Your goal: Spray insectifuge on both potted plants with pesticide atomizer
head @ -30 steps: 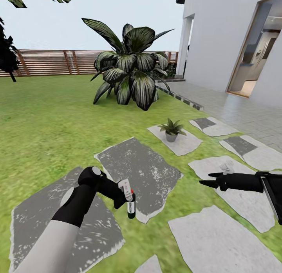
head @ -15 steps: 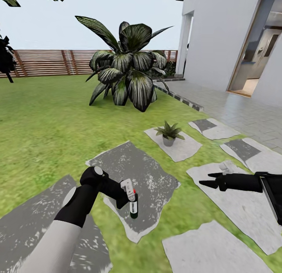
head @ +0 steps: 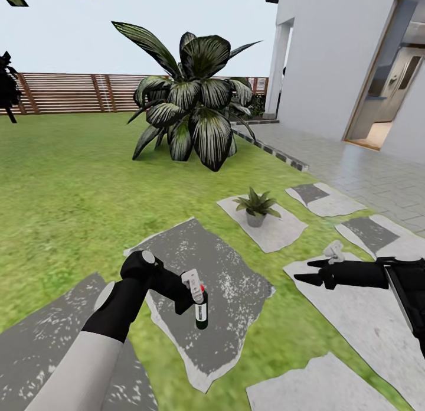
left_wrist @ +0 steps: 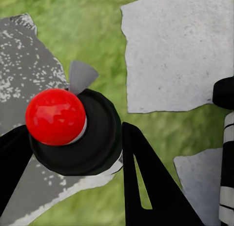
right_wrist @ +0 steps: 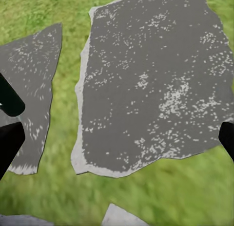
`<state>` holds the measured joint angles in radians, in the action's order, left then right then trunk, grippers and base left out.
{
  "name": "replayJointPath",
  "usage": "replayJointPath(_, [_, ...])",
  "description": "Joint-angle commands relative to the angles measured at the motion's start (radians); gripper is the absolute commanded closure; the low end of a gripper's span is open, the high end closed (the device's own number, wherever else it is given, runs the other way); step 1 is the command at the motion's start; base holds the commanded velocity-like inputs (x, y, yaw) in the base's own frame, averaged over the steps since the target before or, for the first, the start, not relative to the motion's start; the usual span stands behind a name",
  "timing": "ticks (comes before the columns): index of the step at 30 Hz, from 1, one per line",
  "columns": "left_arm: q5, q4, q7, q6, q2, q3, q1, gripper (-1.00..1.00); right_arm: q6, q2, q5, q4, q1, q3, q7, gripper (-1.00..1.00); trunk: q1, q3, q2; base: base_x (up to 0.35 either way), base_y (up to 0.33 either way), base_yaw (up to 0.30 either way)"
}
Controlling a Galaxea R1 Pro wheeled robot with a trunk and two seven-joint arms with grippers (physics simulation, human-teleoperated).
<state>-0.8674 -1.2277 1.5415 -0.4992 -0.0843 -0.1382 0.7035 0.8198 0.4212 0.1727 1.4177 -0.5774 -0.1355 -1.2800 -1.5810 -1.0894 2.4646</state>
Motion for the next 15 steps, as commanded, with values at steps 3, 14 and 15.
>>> replayJointPath(3, [-0.007,-0.001,0.006,-0.010,0.000,0.000,0.001,1.00,0.007,0.000,0.010,0.001,-0.001,0.000,-0.011,1.00,0.000,-0.001,0.000,0.007,0.000,0.000])
replayJointPath(14, [-0.006,0.001,0.006,-0.010,-0.002,-0.056,0.001,1.00,0.008,-0.016,0.003,0.004,-0.001,0.039,-0.011,1.00,0.000,-0.001,0.000,0.000,0.000,0.000])
replayJointPath(15, [-0.006,0.001,0.007,-0.010,-0.002,-0.084,0.001,1.00,0.009,-0.030,0.004,0.004,-0.001,0.074,-0.011,1.00,0.000,-0.001,0.000,0.000,0.000,0.000])
